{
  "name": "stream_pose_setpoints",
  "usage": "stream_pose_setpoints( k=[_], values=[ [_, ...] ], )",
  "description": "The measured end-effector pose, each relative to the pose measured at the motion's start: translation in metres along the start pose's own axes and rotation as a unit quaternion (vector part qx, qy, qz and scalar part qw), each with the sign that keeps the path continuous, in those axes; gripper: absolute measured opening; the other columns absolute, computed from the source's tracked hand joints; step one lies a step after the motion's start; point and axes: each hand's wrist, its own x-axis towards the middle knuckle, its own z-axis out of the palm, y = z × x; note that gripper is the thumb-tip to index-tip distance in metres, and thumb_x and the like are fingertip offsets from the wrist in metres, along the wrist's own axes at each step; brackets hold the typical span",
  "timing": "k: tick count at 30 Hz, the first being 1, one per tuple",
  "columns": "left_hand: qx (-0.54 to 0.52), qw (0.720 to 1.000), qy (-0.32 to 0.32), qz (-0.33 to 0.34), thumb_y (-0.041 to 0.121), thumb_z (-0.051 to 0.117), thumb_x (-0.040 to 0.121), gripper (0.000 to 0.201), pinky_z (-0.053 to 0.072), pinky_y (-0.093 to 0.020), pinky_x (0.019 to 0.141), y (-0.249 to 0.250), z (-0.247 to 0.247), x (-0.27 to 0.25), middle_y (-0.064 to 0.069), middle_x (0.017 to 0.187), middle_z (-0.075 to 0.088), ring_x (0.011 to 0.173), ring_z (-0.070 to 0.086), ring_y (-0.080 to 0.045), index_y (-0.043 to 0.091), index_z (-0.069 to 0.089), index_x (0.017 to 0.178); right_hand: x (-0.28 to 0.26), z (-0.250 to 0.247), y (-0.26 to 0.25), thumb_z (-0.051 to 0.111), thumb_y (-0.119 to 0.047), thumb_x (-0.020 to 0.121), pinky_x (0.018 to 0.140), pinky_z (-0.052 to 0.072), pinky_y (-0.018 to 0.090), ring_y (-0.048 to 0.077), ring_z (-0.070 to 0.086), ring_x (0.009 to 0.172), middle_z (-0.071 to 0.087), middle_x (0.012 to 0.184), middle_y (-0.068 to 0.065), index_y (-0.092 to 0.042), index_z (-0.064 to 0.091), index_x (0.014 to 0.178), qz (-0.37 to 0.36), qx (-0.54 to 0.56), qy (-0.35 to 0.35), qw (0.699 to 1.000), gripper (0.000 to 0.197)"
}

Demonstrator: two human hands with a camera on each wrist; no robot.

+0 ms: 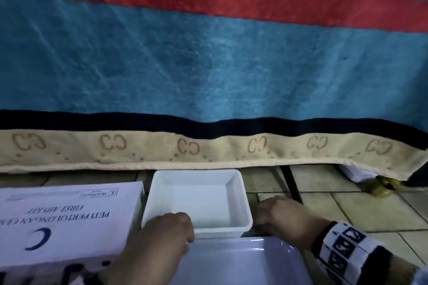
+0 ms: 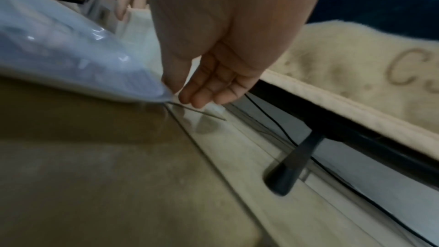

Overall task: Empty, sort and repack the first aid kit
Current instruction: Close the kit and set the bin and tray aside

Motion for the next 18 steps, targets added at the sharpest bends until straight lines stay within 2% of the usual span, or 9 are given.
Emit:
stream_pose_setpoints(
  k=[1, 2, 5, 8, 11, 14, 16, 17, 18],
  values=[
    [-0.035, 0.999, 0.026, -0.024, 0.03, 0.07, 0.057, 0.011, 0.045, -0.005, 0.07, 0.004, -0.009, 0.001, 0.019, 0.084, 0.068, 0.078, 0.061, 0.01, 0.029, 0.072, 0.068, 0.002, 0.005, 0.002, 0.073, -0.032, 0.065, 0.071, 0.047, 0.02, 0.005, 0.062, 0.076, 0.06, 0.074, -0.012, -0.033, 0.067, 0.077, -0.008, -0.032, 0.01, 0.999, 0.013],
    [-0.027, 0.998, 0.056, -0.003, 0.032, 0.069, 0.048, 0.013, 0.04, 0.001, 0.064, 0.003, -0.012, -0.001, 0.024, 0.076, 0.065, 0.071, 0.057, 0.012, 0.034, 0.07, 0.062, 0.005, 0.012, 0.005, 0.077, -0.036, 0.054, 0.069, 0.043, 0.016, 0.001, 0.059, 0.066, 0.055, 0.064, -0.015, -0.037, 0.065, 0.071, -0.027, -0.067, 0.024, 0.997, 0.02],
    [-0.086, 0.992, 0.092, 0.005, 0.012, 0.066, 0.063, 0.024, 0.032, 0.009, 0.073, 0.01, -0.019, -0.007, 0.026, 0.084, 0.063, 0.084, 0.055, 0.01, 0.034, 0.069, 0.072, 0.011, 0.015, 0.01, 0.071, -0.034, 0.044, 0.068, 0.029, 0.013, -0.001, 0.055, 0.064, 0.053, 0.063, -0.017, -0.041, 0.06, 0.069, -0.047, -0.084, 0.078, 0.992, 0.028],
    [-0.114, 0.978, 0.168, -0.042, 0.006, 0.063, 0.079, 0.025, 0.037, 0.004, 0.074, 0.013, -0.031, -0.005, 0.023, 0.086, 0.063, 0.086, 0.056, 0.008, 0.031, 0.065, 0.074, 0.007, 0.003, 0.018, 0.064, -0.026, 0.064, 0.068, 0.031, 0.014, 0.003, 0.054, 0.073, 0.05, 0.073, -0.015, -0.032, 0.053, 0.074, -0.061, 0.062, 0.149, 0.985, 0.016],
    [-0.109, 0.962, 0.235, -0.079, 0.009, 0.067, 0.081, 0.022, 0.044, -0.013, 0.071, 0.016, -0.047, 0.003, 0.016, 0.078, 0.065, 0.079, 0.059, -0.001, 0.027, 0.057, 0.074, -0.009, -0.005, 0.029, 0.049, -0.01, 0.082, 0.078, 0.038, 0.021, 0.005, 0.052, 0.08, 0.052, 0.081, -0.012, -0.018, 0.053, 0.07, -0.065, 0.197, 0.211, 0.955, 0.015],
    [-0.145, 0.949, 0.26, -0.104, 0.012, 0.071, 0.08, 0.027, 0.043, -0.011, 0.07, 0.013, -0.055, 0.01, 0.015, 0.078, 0.064, 0.082, 0.059, -0.001, 0.032, 0.054, 0.076, -0.04, -0.013, 0.041, 0.049, -0.03, 0.086, 0.085, 0.043, 0.013, -0.007, 0.058, 0.102, 0.067, 0.098, -0.007, -0.02, 0.057, 0.076, -0.049, 0.365, 0.221, 0.903, 0.017],
    [-0.163, 0.948, 0.249, -0.109, 0.008, 0.072, 0.079, 0.036, 0.041, -0.006, 0.072, 0.013, -0.054, 0.013, 0.017, 0.079, 0.065, 0.089, 0.057, 0.004, 0.04, 0.055, 0.075, -0.059, -0.02, 0.052, 0.057, -0.058, 0.079, 0.091, 0.045, 0.014, -0.002, 0.057, 0.115, 0.068, 0.112, -0.01, -0.026, 0.056, 0.076, -0.028, 0.449, 0.199, 0.87, 0.032],
    [-0.176, 0.95, 0.235, -0.105, 0.008, 0.072, 0.079, 0.037, 0.04, -0.003, 0.072, 0.014, -0.051, 0.014, 0.019, 0.08, 0.065, 0.091, 0.054, 0.008, 0.042, 0.057, 0.075, -0.069, -0.024, 0.057, 0.06, -0.064, 0.075, 0.093, 0.045, 0.015, 0.002, 0.058, 0.116, 0.068, 0.114, -0.01, -0.027, 0.057, 0.075, -0.034, 0.512, 0.196, 0.836, 0.037],
    [-0.178, 0.954, 0.216, -0.104, 0.008, 0.072, 0.079, 0.035, 0.04, -0.002, 0.072, 0.016, -0.047, 0.014, 0.021, 0.081, 0.065, 0.093, 0.052, 0.01, 0.041, 0.059, 0.076, -0.078, -0.022, 0.065, 0.064, -0.058, 0.076, 0.094, 0.046, 0.017, 0.006, 0.06, 0.115, 0.07, 0.114, -0.004, -0.027, 0.058, 0.074, -0.032, 0.557, 0.218, 0.801, 0.032]
  ],
)
